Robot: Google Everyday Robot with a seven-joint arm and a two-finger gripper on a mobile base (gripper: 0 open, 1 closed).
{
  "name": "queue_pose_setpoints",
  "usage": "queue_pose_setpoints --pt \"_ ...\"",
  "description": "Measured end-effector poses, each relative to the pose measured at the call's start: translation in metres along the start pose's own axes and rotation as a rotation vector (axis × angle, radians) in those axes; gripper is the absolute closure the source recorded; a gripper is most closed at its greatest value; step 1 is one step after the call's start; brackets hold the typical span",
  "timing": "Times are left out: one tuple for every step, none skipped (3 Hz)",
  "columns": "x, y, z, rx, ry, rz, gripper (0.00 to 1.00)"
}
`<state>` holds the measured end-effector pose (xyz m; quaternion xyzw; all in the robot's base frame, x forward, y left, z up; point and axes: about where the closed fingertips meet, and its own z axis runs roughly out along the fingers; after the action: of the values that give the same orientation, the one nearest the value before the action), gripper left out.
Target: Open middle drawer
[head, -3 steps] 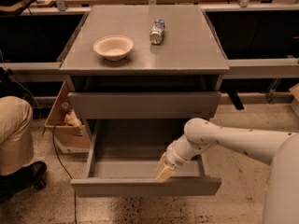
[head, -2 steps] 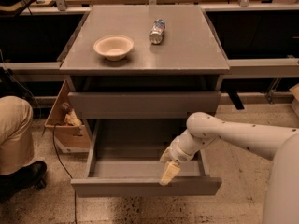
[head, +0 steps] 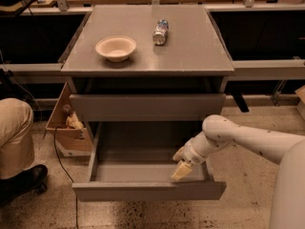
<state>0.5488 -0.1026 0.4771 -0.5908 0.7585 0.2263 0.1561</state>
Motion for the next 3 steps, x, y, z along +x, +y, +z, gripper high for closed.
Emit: queue_pose_setpoints --pt "0.016 -0.018 -0.002 0.029 -0.028 0.043 0.65" --pt "0.030 -0.032 0.002 0.048 -0.056 0.087 0.88" --pt "0.039 -0.038 0.022 0.048 -0.117 0.140 1.00"
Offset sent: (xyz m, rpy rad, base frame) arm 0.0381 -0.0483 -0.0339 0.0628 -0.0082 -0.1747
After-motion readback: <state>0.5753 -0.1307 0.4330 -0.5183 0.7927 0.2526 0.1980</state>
